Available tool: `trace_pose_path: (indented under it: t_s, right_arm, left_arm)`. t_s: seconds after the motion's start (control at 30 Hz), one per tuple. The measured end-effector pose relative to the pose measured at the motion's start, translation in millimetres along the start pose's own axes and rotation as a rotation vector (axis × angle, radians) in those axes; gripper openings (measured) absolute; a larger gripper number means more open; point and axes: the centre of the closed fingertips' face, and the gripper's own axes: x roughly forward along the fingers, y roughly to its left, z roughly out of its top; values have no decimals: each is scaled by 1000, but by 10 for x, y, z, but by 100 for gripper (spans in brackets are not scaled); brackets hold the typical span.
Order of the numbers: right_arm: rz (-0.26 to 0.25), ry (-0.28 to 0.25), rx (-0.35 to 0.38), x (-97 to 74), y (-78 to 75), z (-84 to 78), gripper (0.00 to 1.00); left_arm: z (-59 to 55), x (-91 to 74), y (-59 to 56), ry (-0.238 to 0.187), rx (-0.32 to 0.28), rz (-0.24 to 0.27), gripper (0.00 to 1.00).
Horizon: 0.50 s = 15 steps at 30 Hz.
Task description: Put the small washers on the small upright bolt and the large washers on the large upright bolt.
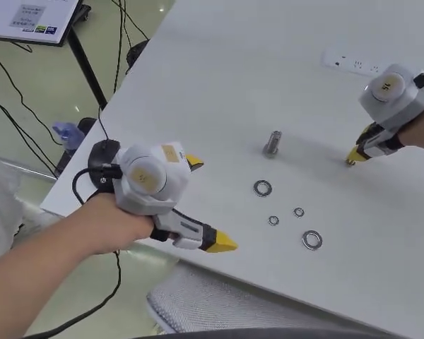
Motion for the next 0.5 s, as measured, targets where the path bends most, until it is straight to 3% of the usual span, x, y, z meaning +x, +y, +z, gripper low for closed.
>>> trace_pose_path:
  t_s: [0.3,0.5]
  right_arm:
    - [-12,-39,-65,-70,105,137,25]
    - [1,-58,-90,-89,291,234,25]
  left_arm:
    - [-4,-36,-16,20,29,-10,95]
    - [37,-76,-21,6,27,1,95]
